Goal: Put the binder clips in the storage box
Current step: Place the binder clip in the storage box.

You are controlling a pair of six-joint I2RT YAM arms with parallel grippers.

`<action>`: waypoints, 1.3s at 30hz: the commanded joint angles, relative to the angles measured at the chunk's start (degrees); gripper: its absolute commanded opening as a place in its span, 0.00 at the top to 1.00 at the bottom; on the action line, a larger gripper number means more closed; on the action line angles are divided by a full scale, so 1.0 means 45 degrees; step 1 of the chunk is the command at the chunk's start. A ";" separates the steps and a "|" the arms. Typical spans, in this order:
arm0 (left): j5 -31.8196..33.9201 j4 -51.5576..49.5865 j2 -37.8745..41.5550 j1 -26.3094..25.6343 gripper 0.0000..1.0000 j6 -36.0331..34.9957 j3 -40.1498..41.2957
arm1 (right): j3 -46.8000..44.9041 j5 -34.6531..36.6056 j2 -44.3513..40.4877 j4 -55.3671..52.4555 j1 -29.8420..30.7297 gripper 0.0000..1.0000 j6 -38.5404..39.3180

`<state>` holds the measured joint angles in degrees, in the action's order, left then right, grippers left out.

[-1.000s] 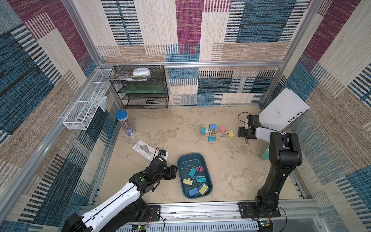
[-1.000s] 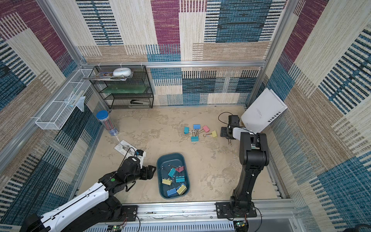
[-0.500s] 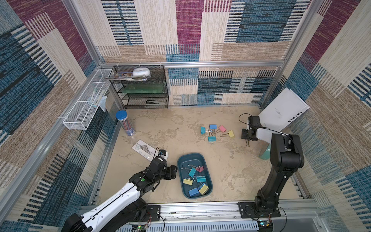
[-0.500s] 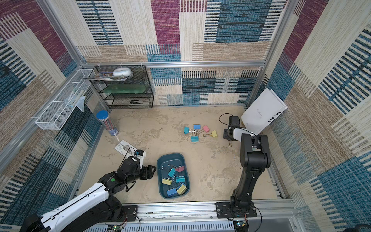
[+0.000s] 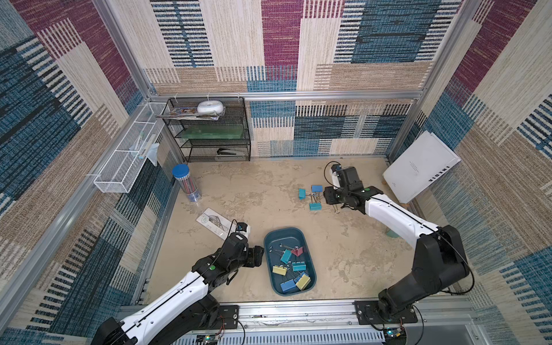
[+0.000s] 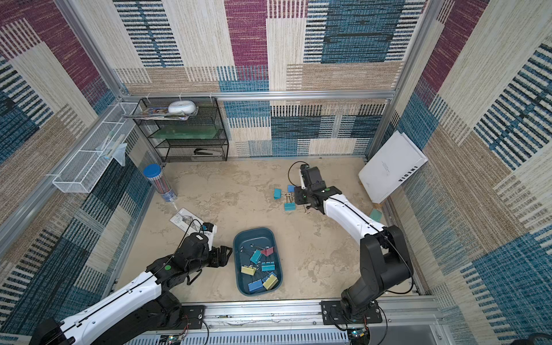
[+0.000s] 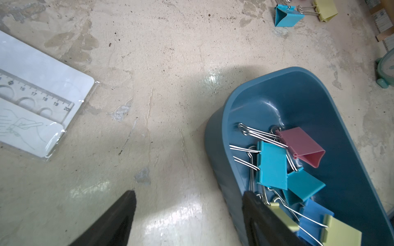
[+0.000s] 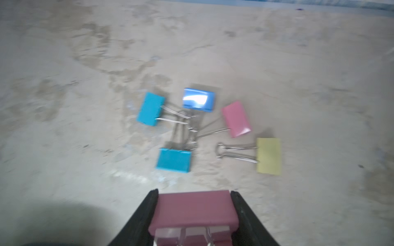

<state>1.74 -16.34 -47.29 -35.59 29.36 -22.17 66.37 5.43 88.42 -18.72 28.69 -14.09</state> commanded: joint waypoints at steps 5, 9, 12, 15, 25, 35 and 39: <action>-0.0024 0.0113 0.0096 0.0000 0.18 -0.0081 0.0003 | -0.0291 0.0582 -0.0311 0.0251 0.4812 0.56 -0.2972; -0.0015 0.0055 0.0244 0.0000 0.18 -0.0061 0.0006 | -0.0414 0.0835 0.0277 0.0667 0.6177 0.56 -0.3377; -0.0005 0.0021 0.0402 0.0000 0.18 -0.0042 0.0045 | -0.0412 0.0901 0.0741 0.0858 0.6850 0.55 -0.3741; 0.0044 -0.0005 0.0505 0.0000 0.18 -0.0002 0.0100 | -0.0180 0.1107 0.1151 0.0752 0.7275 0.55 -0.3953; 0.0080 0.0090 0.0565 0.0001 0.18 -0.0002 0.0157 | -0.0706 0.1117 0.2034 0.1339 0.7863 0.54 -0.4322; 0.0102 0.0057 0.0625 0.0000 0.18 0.0017 0.0201 | 0.0249 0.1405 0.3406 0.1279 0.7862 0.47 -0.4640; 0.0100 0.0055 0.0625 0.0003 0.18 -0.0002 0.0201 | 0.0533 0.1610 0.3602 0.1137 0.7862 0.28 -0.4531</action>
<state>1.76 -16.36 -44.60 -35.62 29.61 -21.32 67.94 11.35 104.42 -13.91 63.99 -34.39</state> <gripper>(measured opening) 0.821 0.714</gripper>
